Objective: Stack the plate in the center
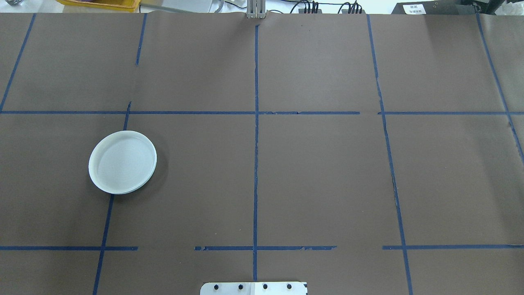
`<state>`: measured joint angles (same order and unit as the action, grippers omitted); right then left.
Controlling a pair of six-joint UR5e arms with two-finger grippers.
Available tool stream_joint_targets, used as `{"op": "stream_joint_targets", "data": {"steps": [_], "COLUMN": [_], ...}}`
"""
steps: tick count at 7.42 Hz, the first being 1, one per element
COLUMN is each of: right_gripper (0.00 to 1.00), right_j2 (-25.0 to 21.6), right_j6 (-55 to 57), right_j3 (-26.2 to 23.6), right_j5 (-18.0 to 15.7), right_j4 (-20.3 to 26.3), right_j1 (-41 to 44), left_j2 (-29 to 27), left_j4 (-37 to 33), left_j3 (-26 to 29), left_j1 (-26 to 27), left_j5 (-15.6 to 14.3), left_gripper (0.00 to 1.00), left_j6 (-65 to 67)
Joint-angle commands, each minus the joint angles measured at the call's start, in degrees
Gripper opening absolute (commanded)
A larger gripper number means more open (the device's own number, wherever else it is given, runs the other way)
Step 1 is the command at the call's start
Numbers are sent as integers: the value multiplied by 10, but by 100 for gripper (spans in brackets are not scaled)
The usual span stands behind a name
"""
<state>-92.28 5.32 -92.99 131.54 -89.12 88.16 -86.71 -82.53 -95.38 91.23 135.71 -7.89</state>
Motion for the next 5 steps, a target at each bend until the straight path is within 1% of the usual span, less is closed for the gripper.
{"op": "stream_joint_targets", "data": {"steps": [1, 5], "right_gripper": [100, 100], "right_j2": [0, 0], "right_j6": [0, 0], "right_j3": [0, 0], "right_j5": [0, 0], "right_j4": [0, 0], "right_j1": [0, 0], "left_j2": [0, -5], "left_j4": [0, 1], "left_j3": [0, -1], "left_j1": [0, 0], "left_j5": [0, 0], "left_gripper": [100, 100], "left_j6": [0, 1]}}
